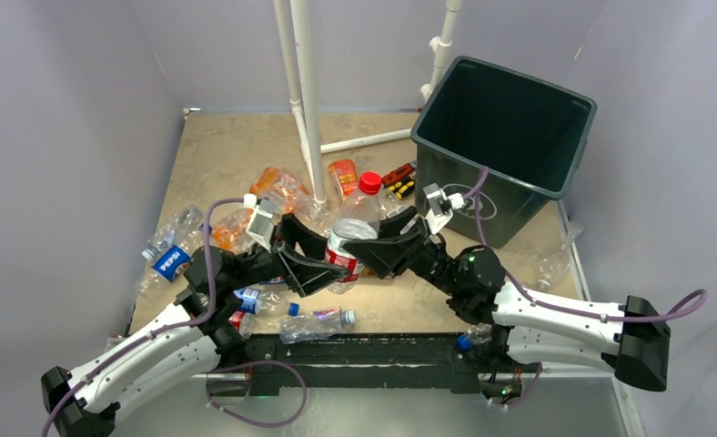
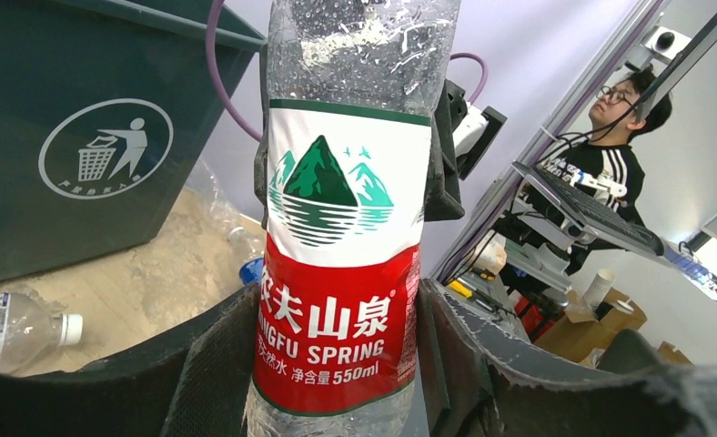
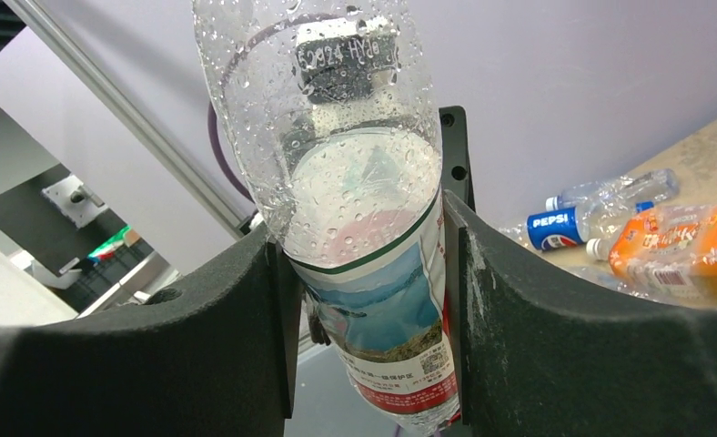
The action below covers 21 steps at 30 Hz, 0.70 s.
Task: Put the plastic bottles in the bin
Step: Pick up the plastic bottle at the center of the board.
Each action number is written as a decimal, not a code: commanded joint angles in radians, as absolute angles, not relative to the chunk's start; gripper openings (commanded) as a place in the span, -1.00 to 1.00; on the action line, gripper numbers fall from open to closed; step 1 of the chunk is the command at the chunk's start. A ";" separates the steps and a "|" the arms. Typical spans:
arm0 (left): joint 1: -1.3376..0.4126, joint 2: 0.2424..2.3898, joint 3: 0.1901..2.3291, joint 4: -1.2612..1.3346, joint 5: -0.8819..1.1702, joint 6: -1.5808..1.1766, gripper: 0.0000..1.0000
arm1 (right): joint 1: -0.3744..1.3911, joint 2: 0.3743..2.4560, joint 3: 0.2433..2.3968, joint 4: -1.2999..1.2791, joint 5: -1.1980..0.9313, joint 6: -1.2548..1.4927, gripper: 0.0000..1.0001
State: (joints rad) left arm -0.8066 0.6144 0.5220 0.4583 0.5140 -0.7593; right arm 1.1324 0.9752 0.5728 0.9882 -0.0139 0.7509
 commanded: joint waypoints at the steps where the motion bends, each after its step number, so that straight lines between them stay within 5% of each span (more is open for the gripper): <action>1: -0.806 0.631 0.499 0.517 0.528 -0.771 0.12 | 1.134 0.953 0.566 1.095 -0.003 0.751 0.00; 5: -0.808 0.667 0.509 0.526 0.547 -0.782 0.59 | 1.134 0.952 0.559 1.107 0.015 0.749 0.00; 9: -0.813 0.680 0.506 0.538 0.547 -0.787 0.64 | 1.134 0.958 0.555 1.126 0.018 0.748 0.00; 16: -0.819 0.676 0.506 0.539 0.553 -0.779 -0.10 | 1.134 0.970 0.554 1.128 0.007 0.750 0.06; 21: -0.820 0.652 0.500 0.523 0.537 -0.763 -0.40 | 1.134 0.928 0.579 1.020 0.002 0.722 0.60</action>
